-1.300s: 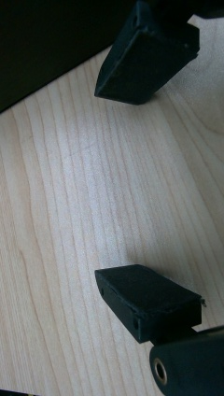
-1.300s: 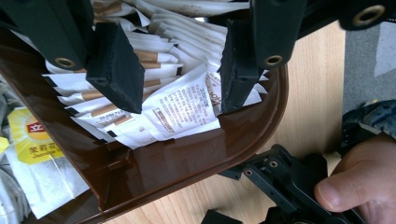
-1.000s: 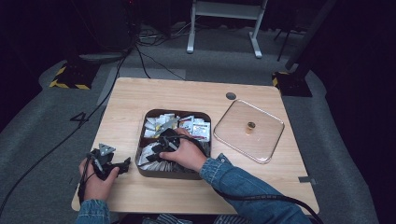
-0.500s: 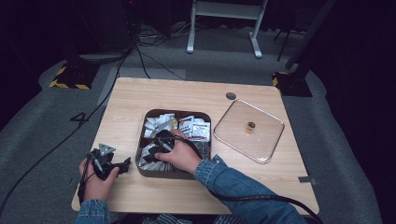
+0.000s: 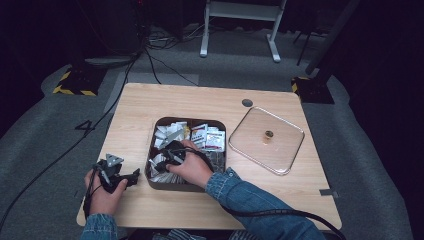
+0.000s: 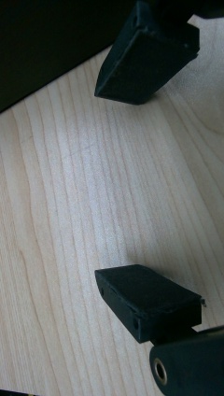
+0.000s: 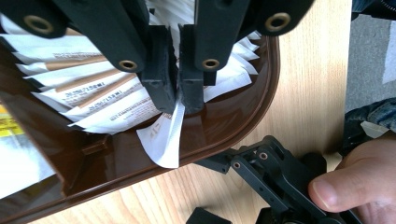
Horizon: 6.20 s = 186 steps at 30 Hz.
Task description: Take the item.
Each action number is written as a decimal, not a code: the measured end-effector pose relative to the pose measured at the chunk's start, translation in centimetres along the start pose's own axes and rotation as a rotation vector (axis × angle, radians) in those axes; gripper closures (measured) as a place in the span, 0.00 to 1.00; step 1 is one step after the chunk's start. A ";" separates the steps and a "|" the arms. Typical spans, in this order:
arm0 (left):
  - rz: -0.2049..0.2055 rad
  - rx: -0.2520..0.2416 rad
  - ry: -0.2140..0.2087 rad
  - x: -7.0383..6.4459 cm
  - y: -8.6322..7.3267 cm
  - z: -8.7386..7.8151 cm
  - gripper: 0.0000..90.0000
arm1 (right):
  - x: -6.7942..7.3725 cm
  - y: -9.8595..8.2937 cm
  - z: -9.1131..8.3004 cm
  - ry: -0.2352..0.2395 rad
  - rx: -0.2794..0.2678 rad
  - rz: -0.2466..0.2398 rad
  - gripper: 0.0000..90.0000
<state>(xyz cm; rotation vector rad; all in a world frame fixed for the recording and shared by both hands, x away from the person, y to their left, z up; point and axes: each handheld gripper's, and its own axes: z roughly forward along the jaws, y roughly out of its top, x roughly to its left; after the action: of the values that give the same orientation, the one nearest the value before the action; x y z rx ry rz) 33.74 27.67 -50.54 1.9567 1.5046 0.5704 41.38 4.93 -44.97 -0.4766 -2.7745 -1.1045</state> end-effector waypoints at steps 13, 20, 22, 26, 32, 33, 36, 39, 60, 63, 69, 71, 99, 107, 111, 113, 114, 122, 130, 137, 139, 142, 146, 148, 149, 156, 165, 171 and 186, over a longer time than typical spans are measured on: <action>0.003 0.000 -0.004 0.0 0.0 0.0 0.14 | 0.5 0.1 -2.7 0.012 -0.070 -0.019 0.99; 0.003 0.000 -0.004 0.0 0.0 0.0 0.14 | 0.7 0.0 -4.6 0.022 -0.109 -0.026 1.00; 0.003 0.000 -0.004 0.0 0.0 0.0 0.14 | 0.7 -0.1 -5.4 0.018 -0.125 -0.026 1.00; 0.003 0.000 -0.004 0.0 0.0 0.0 0.14 | 0.6 -0.4 -6.7 0.008 -0.146 -0.024 1.00; 0.003 0.000 -0.004 0.0 0.0 0.0 0.14 | 0.4 -1.1 -8.9 -0.012 -0.179 -0.019 1.00; 0.003 0.000 -0.004 0.0 0.0 0.0 0.14 | 0.3 -1.2 -9.3 -0.013 -0.187 -0.017 1.00; 0.003 0.000 -0.004 0.0 0.0 0.0 0.14 | 0.2 -1.6 -10.4 -0.020 -0.204 -0.014 1.00; 0.003 0.000 -0.004 0.0 0.0 0.0 0.14 | 0.2 -2.0 -11.4 -0.029 -0.217 -0.010 1.00; 0.005 0.001 -0.005 0.1 0.0 0.0 0.14 | -0.6 -6.8 -18.9 -0.113 -0.301 0.049 1.00; 0.002 -0.001 -0.008 0.1 0.1 0.1 0.14 | -0.9 -8.0 -20.0 -0.125 -0.315 0.066 1.00; 0.002 -0.001 -0.007 0.0 0.1 0.1 0.14 | -1.3 -10.3 -21.7 -0.157 -0.331 0.078 1.00; 0.002 -0.002 -0.008 0.1 0.1 0.1 0.14 | -1.4 -11.0 -22.2 -0.168 -0.334 0.084 1.00; 0.009 0.000 -0.013 0.0 0.3 0.2 0.14 | -3.1 -20.6 -23.3 -0.284 -0.329 0.234 1.00; 0.012 0.001 -0.016 -0.1 0.4 0.4 0.14 | -3.6 -21.8 -22.0 -0.274 -0.275 0.269 1.00; 0.013 -0.001 -0.016 -0.1 0.4 0.4 0.14 | -3.8 -22.4 -21.1 -0.269 -0.245 0.284 1.00; 0.012 -0.001 -0.016 -0.1 0.4 0.4 0.14 | -3.9 -22.6 -20.7 -0.266 -0.232 0.293 1.00; 0.013 -0.001 -0.017 -0.1 0.4 0.4 0.14 | -4.0 -22.7 -20.5 -0.265 -0.227 0.295 1.00; 0.013 -0.001 -0.019 -0.1 0.5 0.4 0.14 | -4.0 -23.0 -19.7 -0.244 -0.204 0.309 0.99; 0.015 0.001 -0.017 -0.2 0.6 0.6 0.14 | -3.9 -23.5 -19.3 -0.237 -0.196 0.337 0.99; 0.017 0.000 -0.020 -0.3 0.8 0.8 0.14 | -3.9 -24.0 -19.5 -0.248 -0.208 0.361 0.87; 0.018 0.000 -0.019 -0.3 0.8 0.8 0.14 | -3.9 -24.1 -19.4 -0.259 -0.204 0.358 0.79; 0.015 0.001 -0.021 -0.4 0.9 0.8 0.14 | -3.8 -24.3 -19.2 -0.261 -0.210 0.364 0.71; 0.017 0.000 -0.021 -0.4 1.0 0.9 0.14 | -3.8 -24.2 -19.2 -0.302 -0.187 0.341 0.59; 0.015 0.000 -0.020 -0.4 1.0 1.0 0.14 | -3.9 -24.3 -19.1 -0.338 -0.172 0.317 0.55; 0.019 0.000 -0.018 -0.4 1.1 1.0 0.14 | -4.0 -24.4 -19.1 -0.350 -0.167 0.312 0.53; 0.019 0.004 -0.024 -0.5 1.1 1.0 0.14 | -4.4 -24.6 -19.4 -0.404 -0.185 0.294 0.48; 0.023 0.002 -0.024 -0.5 1.2 1.1 0.14 | -4.6 -24.3 -20.6 -0.439 -0.231 0.281 0.48; 0.023 0.000 -0.025 -0.5 1.3 1.2 0.14 | -4.9 -23.9 -21.5 -0.461 -0.252 0.268 0.46; 0.023 0.000 -0.024 -0.5 1.3 1.2 0.14 | -6.1 -22.0 -23.9 -0.490 -0.306 0.246 0.45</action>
<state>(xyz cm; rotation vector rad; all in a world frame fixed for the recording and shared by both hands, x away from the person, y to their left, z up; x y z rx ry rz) 35.32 26.69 -50.52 1.9757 1.4695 0.5550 39.64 -28.03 -43.27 -1.2382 -2.8134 -1.5243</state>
